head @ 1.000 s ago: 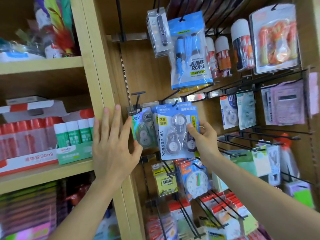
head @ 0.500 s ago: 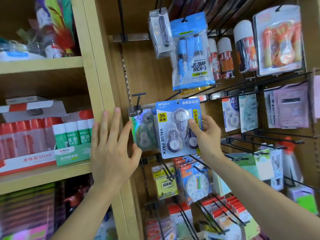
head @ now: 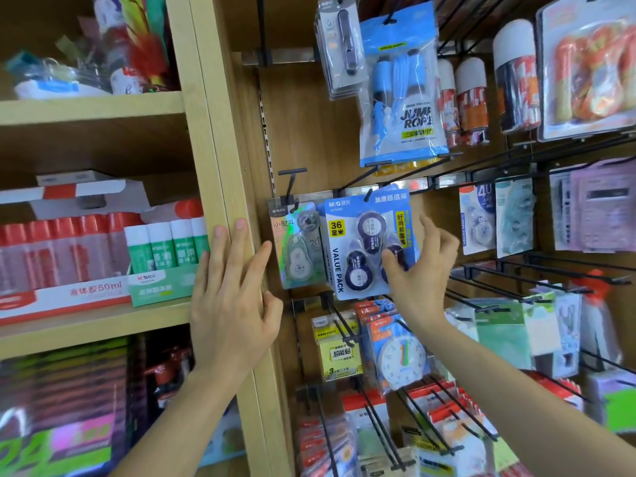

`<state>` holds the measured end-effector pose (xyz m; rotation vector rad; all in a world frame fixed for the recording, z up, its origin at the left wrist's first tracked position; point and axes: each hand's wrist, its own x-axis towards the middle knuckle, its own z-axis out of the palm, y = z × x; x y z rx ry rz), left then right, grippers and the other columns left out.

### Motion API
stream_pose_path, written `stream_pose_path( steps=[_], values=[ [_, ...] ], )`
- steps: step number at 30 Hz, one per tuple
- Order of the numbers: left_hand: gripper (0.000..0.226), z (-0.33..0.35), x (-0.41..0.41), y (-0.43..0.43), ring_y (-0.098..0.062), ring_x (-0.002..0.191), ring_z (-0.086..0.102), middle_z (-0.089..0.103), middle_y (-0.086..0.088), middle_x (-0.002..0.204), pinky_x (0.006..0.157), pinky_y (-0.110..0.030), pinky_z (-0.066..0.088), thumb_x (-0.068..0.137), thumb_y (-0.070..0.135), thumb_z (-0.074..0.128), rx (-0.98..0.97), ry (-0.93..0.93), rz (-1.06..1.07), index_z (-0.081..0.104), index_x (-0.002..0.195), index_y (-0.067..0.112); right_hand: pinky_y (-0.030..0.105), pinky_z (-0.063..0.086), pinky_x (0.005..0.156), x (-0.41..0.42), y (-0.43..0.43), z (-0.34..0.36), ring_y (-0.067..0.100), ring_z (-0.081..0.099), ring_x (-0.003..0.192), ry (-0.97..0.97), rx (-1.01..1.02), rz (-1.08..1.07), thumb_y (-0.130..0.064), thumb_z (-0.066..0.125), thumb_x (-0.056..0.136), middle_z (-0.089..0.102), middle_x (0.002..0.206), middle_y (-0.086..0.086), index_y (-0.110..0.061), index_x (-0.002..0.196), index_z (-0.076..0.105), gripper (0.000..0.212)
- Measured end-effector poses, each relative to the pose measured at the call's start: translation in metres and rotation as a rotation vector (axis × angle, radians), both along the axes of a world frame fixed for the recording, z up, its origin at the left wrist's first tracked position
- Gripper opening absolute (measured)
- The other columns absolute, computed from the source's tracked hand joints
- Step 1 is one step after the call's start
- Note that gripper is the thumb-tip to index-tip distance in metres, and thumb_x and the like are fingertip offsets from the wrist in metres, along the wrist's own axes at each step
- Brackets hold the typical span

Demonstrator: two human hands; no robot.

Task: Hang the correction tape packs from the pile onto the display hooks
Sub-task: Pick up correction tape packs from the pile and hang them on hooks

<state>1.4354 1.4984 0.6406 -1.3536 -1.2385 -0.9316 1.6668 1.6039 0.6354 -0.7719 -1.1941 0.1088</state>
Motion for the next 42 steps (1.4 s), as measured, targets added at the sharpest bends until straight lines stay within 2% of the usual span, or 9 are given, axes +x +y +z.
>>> stream_pose_path(
  steps=[4, 8, 15, 22, 25, 28, 33, 37, 42],
  values=[
    [0.065, -0.001, 0.000, -0.001, -0.028, 0.156, 0.010, 0.018, -0.008, 0.167, 0.118, -0.055, 0.031, 0.080, 0.020, 0.057, -0.011, -0.012, 0.004, 0.053, 0.144, 0.014, 0.044, 0.020, 0.114, -0.011, -0.003, -0.007, 0.027, 0.016, 0.148, -0.523, 0.151, -0.221, -0.040, 0.063, 0.092, 0.024, 0.160, 0.002, -0.029, 0.151, 0.036, 0.066],
    [0.066, -0.002, 0.000, -0.002, -0.027, 0.156, 0.009, 0.016, -0.007, 0.168, 0.115, -0.055, 0.034, 0.080, 0.020, 0.058, -0.039, -0.031, 0.003, 0.051, 0.146, 0.017, 0.050, 0.011, 0.120, -0.020, 0.002, -0.016, 0.032, -0.010, 0.152, -0.835, 0.052, -0.343, -0.057, 0.050, 0.092, -0.004, 0.167, 0.005, -0.031, 0.158, 0.012, 0.080],
    [0.064, -0.003, 0.001, -0.002, -0.027, 0.156, 0.008, 0.016, -0.007, 0.168, 0.113, -0.055, 0.036, 0.081, 0.022, 0.056, -0.080, -0.046, -0.008, 0.051, 0.145, 0.017, 0.054, 0.024, 0.117, -0.017, -0.002, -0.010, 0.038, 0.002, 0.152, -0.888, 0.004, -0.325, -0.056, 0.057, 0.088, 0.005, 0.166, 0.008, -0.029, 0.156, 0.021, 0.082],
    [0.074, -0.009, 0.005, -0.014, -0.027, 0.156, -0.001, 0.006, -0.008, 0.169, 0.122, -0.053, 0.024, 0.082, 0.025, 0.066, -0.184, -0.030, 0.050, 0.041, 0.152, 0.020, 0.047, 0.016, 0.116, -0.006, -0.042, -0.010, 0.020, 0.010, 0.151, -0.773, 0.003, 0.019, -0.046, 0.057, 0.092, 0.019, 0.164, -0.004, -0.030, 0.148, 0.042, 0.060],
    [0.059, -0.021, 0.007, -0.033, -0.022, 0.153, 0.023, 0.031, -0.007, 0.163, 0.123, -0.044, 0.022, 0.082, 0.030, 0.060, -0.131, -0.042, -0.018, 0.057, 0.140, 0.017, 0.046, 0.026, 0.111, -0.009, -0.065, -0.030, 0.018, 0.028, 0.144, -0.748, 0.085, 0.155, -0.041, 0.060, 0.087, 0.040, 0.154, -0.005, -0.028, 0.134, 0.059, 0.049],
    [0.045, -0.048, 0.011, -0.062, -0.023, 0.121, 0.061, 0.068, -0.004, 0.128, 0.095, -0.039, 0.043, 0.079, 0.029, 0.059, -0.068, -0.124, -0.158, 0.071, 0.121, 0.016, 0.044, 0.039, 0.104, -0.009, -0.087, -0.060, 0.019, 0.048, 0.129, -0.716, 0.164, 0.287, -0.033, 0.062, 0.086, 0.058, 0.137, -0.003, -0.020, 0.121, 0.068, 0.037],
    [0.032, -0.140, -0.009, -0.095, -0.024, 0.084, 0.071, 0.077, 0.001, 0.089, 0.073, -0.035, 0.051, 0.082, 0.033, 0.053, -0.305, -0.241, -0.194, 0.077, 0.096, 0.018, 0.025, 0.046, 0.092, -0.003, -0.125, -0.131, 0.016, 0.061, 0.104, -0.717, 0.101, 0.452, -0.024, 0.062, 0.090, 0.069, 0.109, 0.000, -0.015, 0.116, 0.069, 0.028],
    [0.022, -0.248, -0.025, -0.130, -0.024, 0.073, 0.072, 0.076, 0.009, 0.082, 0.060, -0.037, 0.055, 0.082, 0.038, 0.058, -0.552, -0.554, -0.092, 0.074, 0.094, 0.030, 0.034, 0.053, 0.082, -0.002, -0.144, -0.211, 0.018, 0.067, 0.093, -0.743, -0.095, 0.576, -0.027, 0.059, 0.090, 0.072, 0.101, -0.001, -0.018, 0.112, 0.070, 0.026],
    [0.025, -0.375, -0.017, -0.186, -0.004, 0.068, 0.067, 0.073, 0.018, 0.074, 0.064, -0.016, 0.039, 0.076, 0.043, 0.057, -0.842, -0.898, -0.030, 0.076, 0.088, 0.031, 0.037, 0.055, 0.075, 0.001, -0.163, -0.321, 0.017, 0.067, 0.085, -0.856, -0.422, 0.656, -0.024, 0.060, 0.087, 0.072, 0.092, -0.002, -0.020, 0.108, 0.070, 0.023]
  ],
)
